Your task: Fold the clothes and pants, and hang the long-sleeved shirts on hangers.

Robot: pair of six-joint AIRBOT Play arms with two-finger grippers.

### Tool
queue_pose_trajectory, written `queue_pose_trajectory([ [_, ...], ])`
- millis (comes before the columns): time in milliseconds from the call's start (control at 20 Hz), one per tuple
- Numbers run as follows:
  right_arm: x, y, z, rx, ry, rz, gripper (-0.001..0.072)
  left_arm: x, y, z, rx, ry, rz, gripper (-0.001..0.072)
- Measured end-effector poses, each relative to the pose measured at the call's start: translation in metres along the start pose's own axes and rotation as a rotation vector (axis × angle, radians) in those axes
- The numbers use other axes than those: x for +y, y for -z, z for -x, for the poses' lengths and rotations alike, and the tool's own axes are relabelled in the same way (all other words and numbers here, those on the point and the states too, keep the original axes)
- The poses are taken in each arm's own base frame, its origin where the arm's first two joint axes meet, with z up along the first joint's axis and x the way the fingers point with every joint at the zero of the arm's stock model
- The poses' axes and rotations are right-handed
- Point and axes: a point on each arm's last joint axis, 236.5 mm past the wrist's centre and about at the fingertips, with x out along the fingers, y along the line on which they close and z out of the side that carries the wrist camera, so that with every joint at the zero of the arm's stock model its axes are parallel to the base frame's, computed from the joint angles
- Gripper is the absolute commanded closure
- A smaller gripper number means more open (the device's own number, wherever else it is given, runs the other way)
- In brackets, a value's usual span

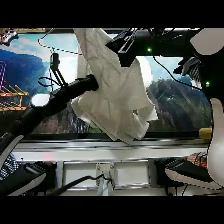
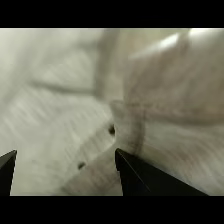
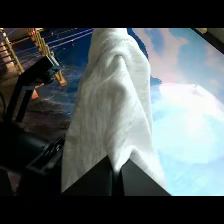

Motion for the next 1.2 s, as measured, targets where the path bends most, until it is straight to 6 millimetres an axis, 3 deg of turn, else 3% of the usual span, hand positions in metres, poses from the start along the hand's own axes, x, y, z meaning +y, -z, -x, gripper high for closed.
queue_pose_trajectory([
  [250, 0.002, -0.001, 0.0, -0.005, -0.007, -0.004, 0.0687, 0.004, -0.014, 0.0, -0.052, -0.028, 0.003, 0.0001],
  [550, 0.002, -0.002, 0.0, -0.008, -0.01, -0.006, 0.0686, -0.016, -0.041, 0.005, -0.108, 0.017, 0.026, 0.0012],
  [850, 0.003, 0.0, 0.0, 0.0, -0.015, -0.005, 0.0687, 0.013, -0.076, 0.018, -0.184, -0.039, 0.052, 0.0009],
  [1050, 0.002, -0.001, 0.0, -0.004, -0.009, 0.0, 0.0687, 0.017, -0.081, 0.021, -0.184, -0.033, 0.077, 0.0009],
  [1200, 0.0, -0.004, 0.0, -0.019, -0.002, -0.002, 0.0687, 0.014, -0.072, 0.015, -0.158, -0.022, 0.07, 0.0001],
])
